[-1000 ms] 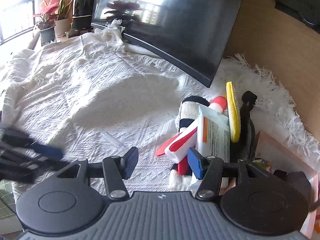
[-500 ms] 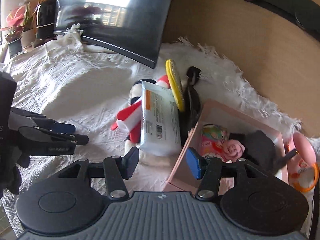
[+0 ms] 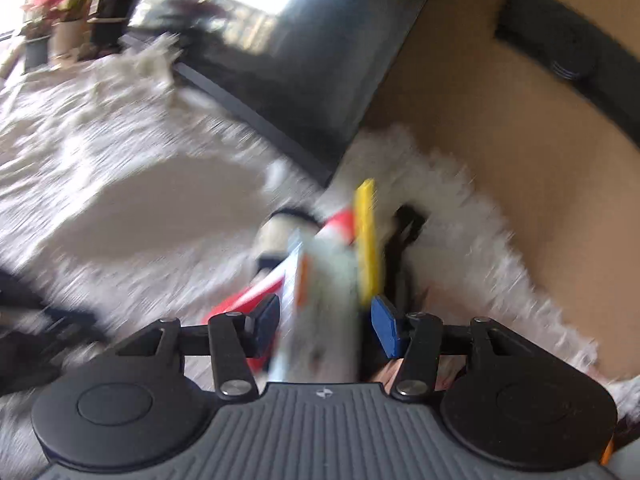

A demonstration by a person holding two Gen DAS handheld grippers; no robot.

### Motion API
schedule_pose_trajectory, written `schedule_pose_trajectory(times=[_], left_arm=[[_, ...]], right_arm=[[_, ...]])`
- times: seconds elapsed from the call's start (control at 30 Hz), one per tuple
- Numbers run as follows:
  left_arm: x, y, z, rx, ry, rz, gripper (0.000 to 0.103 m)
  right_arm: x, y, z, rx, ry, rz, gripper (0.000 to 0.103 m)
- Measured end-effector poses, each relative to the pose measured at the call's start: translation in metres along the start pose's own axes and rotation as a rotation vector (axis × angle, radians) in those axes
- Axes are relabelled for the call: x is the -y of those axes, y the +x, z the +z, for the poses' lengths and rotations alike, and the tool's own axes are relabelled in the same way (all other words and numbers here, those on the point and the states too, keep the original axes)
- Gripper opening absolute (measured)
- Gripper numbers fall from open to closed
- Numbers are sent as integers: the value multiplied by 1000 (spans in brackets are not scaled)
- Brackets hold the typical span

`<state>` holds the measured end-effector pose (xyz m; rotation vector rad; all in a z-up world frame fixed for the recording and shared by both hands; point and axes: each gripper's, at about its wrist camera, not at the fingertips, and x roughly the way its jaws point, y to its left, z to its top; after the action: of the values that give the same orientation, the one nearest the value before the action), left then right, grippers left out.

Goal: Organize soft objects
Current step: 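Grasp the clear acrylic stand with the left gripper while the right grasps the yellow sponge, then carry the stand and sponge over the pink box and release both inside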

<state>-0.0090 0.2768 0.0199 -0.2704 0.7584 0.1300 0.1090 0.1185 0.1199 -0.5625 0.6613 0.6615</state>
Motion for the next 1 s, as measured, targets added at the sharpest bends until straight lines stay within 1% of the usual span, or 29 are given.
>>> schedule_pose_trajectory(times=[0.07,0.13,0.23,0.3,0.37,0.4,0.43,0.53,0.6,0.67,0.77,0.87,0.93,1.0], left_arm=[[-2,-15,-3,15,-6,-19,15],[-2,-29,-5,33,-1,-38,15],[4,-43,-8,42,-6,-65,15],[9,-50,-11,46,-2,-77,15],[13,-55,-15,50,5,-84,15],[15,-57,-17,46,9,-91,15],[17,-58,-19,41,13,-97,15],[26,-58,-25,13,35,-135,15],[36,-58,-29,-5,58,-168,15],[49,-58,-32,-22,91,-206,15],[70,-57,-36,-36,152,-251,15],[88,-55,-36,-51,189,-295,15],[99,-55,-36,-62,216,-319,15],[109,-54,-36,-79,243,-343,15]], right_arm=[[5,7,13,34,7,-56,51],[14,16,25,55,44,-79,51],[19,39,41,50,51,-112,50],[16,60,49,37,20,-154,15],[10,76,54,12,-22,-196,14],[10,79,57,-11,-29,-203,14],[11,73,58,-12,-9,-193,14],[13,23,55,69,29,-145,14],[11,-15,45,119,20,-139,14],[15,-53,30,142,27,-104,14],[26,-91,0,125,92,-57,14],[40,-118,-33,107,186,-7,14],[46,-129,-53,91,235,-10,14],[56,-136,-74,55,319,-9,14]])
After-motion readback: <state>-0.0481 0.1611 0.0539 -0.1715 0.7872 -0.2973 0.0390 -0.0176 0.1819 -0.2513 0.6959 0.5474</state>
